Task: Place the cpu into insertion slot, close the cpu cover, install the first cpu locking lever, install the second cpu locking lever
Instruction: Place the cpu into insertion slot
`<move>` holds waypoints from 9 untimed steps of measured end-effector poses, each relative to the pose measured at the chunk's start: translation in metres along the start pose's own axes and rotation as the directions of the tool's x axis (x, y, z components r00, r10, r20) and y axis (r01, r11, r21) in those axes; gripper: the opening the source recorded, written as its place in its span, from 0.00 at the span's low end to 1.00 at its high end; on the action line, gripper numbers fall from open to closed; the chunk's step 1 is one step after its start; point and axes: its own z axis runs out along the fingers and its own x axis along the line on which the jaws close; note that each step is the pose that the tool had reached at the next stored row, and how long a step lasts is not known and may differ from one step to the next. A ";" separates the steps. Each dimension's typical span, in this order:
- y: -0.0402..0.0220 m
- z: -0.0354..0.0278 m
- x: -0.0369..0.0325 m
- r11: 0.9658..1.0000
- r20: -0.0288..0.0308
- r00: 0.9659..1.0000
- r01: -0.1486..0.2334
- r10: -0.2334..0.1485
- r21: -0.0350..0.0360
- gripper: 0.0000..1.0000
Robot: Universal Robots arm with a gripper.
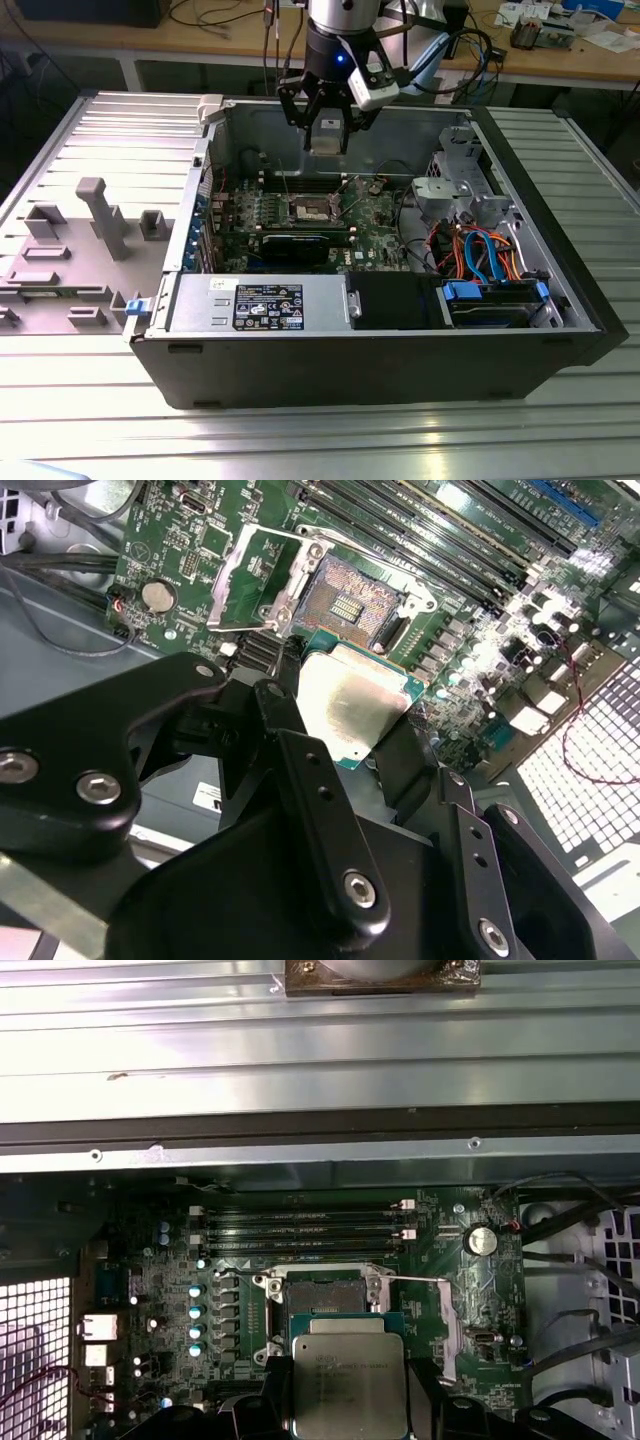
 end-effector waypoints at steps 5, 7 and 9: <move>-0.0001 0.0011 0.0001 1.000 0.000 1.000 0.000 0.000 0.000 0.55; -0.0001 0.0014 0.0001 1.000 0.000 1.000 0.000 0.000 0.000 0.55; -0.0001 0.0018 0.0001 1.000 0.000 1.000 0.000 0.000 0.000 0.55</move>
